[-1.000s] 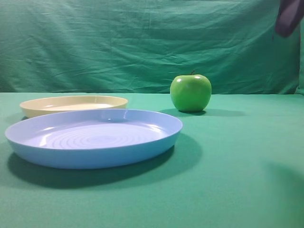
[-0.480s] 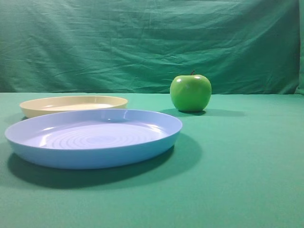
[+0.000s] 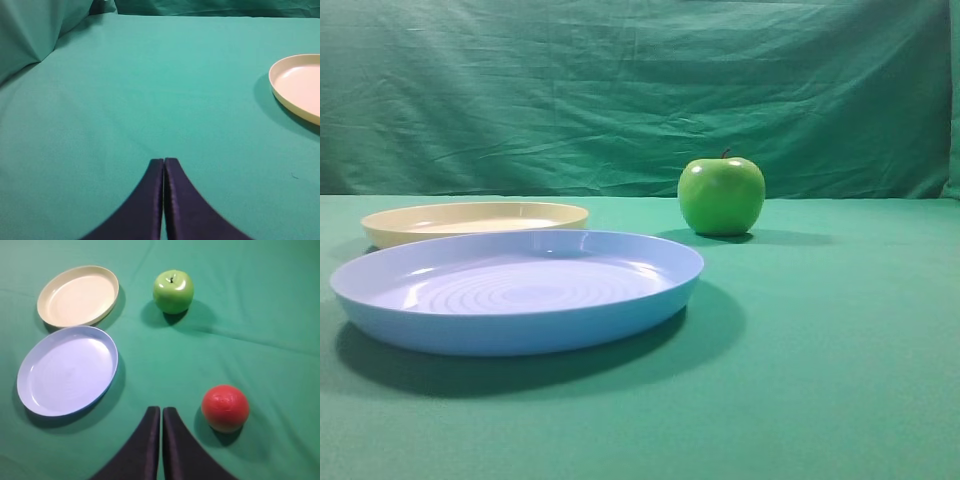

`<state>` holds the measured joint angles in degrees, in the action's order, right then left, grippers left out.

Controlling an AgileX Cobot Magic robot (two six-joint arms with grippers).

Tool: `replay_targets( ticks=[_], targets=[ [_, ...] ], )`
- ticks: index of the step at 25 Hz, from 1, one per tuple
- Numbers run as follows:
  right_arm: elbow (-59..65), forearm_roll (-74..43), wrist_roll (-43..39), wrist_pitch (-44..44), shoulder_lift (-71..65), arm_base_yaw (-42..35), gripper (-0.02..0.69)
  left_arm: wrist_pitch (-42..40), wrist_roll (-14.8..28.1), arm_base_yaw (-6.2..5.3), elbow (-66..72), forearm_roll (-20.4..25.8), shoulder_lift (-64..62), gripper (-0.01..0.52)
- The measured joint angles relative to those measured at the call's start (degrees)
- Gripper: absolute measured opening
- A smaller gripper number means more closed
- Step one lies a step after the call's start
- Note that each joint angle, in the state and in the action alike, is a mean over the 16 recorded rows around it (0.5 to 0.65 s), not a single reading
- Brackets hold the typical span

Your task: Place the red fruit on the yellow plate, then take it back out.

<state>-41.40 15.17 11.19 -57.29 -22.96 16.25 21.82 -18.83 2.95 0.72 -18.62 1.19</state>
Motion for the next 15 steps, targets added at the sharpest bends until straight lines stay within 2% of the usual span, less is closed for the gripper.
replay_targets(
  ticks=[8, 15],
  targets=[
    [2.1, -2.0, 0.0, 0.5, 7.3, -0.1, 0.000, 0.0, 0.0, 0.00, 0.0, 0.0, 0.0, 0.000],
    [5.6, -4.3, 0.0, 7.6, 10.0, -2.2, 0.000, 0.0, 0.0, 0.00, 0.0, 0.0, 0.0, 0.000]
  ],
)
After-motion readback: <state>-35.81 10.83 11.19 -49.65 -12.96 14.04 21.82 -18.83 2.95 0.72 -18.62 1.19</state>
